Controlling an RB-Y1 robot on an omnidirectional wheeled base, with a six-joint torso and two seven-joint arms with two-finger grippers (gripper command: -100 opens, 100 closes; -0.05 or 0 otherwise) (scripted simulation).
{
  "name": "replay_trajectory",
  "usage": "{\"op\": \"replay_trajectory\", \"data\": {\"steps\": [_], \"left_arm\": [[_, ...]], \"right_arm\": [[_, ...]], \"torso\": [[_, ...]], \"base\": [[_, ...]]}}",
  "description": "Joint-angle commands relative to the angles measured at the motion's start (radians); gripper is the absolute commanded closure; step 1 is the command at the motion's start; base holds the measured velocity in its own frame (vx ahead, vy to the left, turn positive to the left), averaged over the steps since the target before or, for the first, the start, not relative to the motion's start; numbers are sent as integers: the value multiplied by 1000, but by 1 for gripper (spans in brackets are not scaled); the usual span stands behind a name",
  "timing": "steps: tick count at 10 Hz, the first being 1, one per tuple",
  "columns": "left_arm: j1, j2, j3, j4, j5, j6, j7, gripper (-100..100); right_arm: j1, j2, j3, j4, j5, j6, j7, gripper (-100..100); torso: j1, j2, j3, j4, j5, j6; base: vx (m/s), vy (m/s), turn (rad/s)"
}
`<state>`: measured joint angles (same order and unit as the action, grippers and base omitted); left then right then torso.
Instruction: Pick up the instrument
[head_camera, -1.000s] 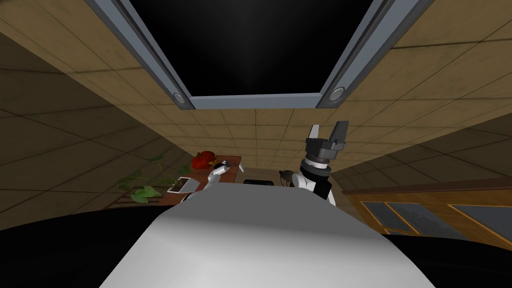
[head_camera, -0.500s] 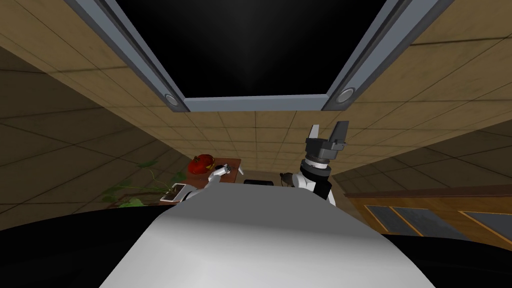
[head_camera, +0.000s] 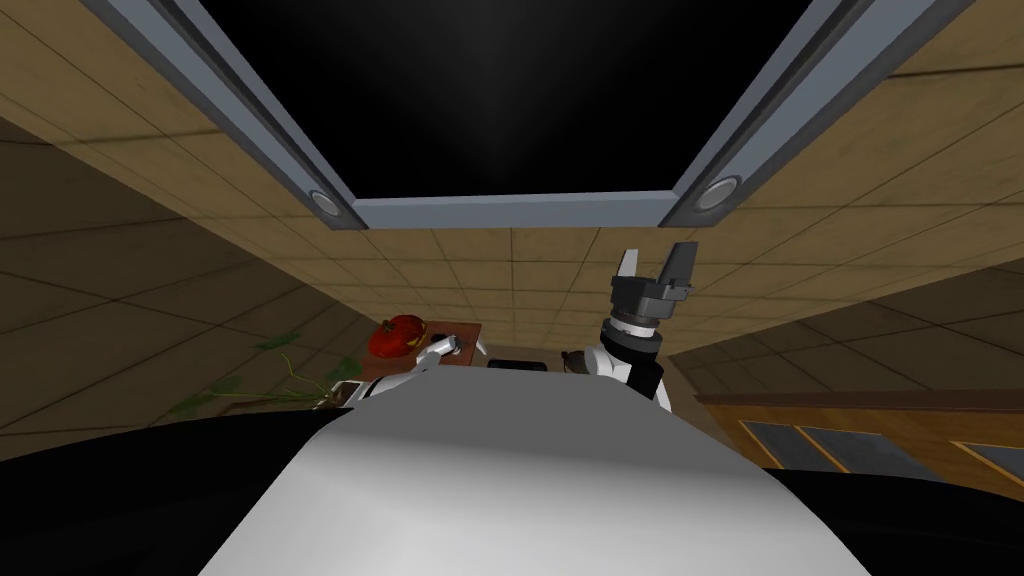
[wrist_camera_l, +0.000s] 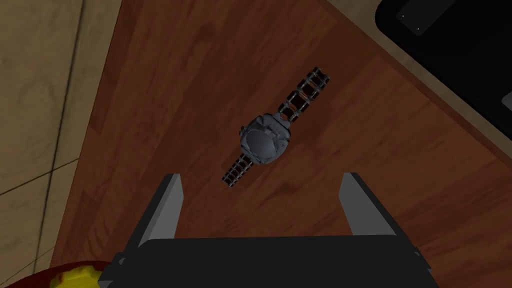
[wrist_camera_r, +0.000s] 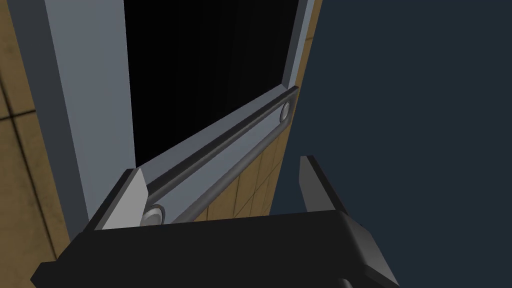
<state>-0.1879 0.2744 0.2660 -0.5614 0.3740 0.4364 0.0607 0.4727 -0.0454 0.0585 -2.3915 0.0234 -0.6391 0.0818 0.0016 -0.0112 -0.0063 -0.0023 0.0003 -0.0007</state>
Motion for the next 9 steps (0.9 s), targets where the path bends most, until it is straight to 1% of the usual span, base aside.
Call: {"op": "replay_trajectory", "data": {"steps": [1, 2, 3, 4, 5, 6, 7, 8, 9], "left_arm": [[-8, 8, -19, 35, 4, 30, -2, -100], [-11, 14, -37, 61, 8, 46, -8, -100], [-11, 15, -43, 68, 9, 51, -10, -100], [-11, 12, -37, 53, -1, 50, 0, -100], [-12, 12, -38, 55, -1, 53, 1, 0], [-5, -5, -42, 73, -10, 19, 4, -100], [0, -17, -44, 85, -17, -3, 6, -100], [7, -34, -47, 103, -26, -36, 9, -100], [10, -39, -48, 109, -29, -47, 10, -100]], "right_arm": [[0, 0, 0, 0, 0, 0, 0, 0], [0, 0, 0, 0, 0, 0, 0, 0], [0, 0, 0, 0, 0, 0, 0, 0], [0, 0, 0, 0, 0, 0, 0, 0], [0, 0, 0, 0, 0, 0, 0, 0], [0, 0, 0, 0, 0, 0, 0, 0], [0, 0, 0, 0, 0, 0, 0, 0], [0, 0, 0, 0, 0, 0, 0, 0], [0, 0, 0, 0, 0, 0, 0, 0]], "torso": [[0, 0, 0, 0, 0, 0], [0, 1, 1, 0, 0, 0], [0, 2, 1, 0, 0, 0], [0, 2, 1, 1, 0, 0], [-1, 6, 3, 1, 0, 0], [-1, 9, 5, 2, 0, 0], [1, 8, 5, 2, 0, 0], [2, 7, 4, 1, 0, 0], [3, 6, 3, 1, 1, 0]], "base": [[129, 19, 1], [125, 27, 3], [121, 23, 4], [51, 8, -1], [10, 2, 0], [42, 36, 25], [75, 59, 20], [93, 78, 22], [77, 61, 13]]}}
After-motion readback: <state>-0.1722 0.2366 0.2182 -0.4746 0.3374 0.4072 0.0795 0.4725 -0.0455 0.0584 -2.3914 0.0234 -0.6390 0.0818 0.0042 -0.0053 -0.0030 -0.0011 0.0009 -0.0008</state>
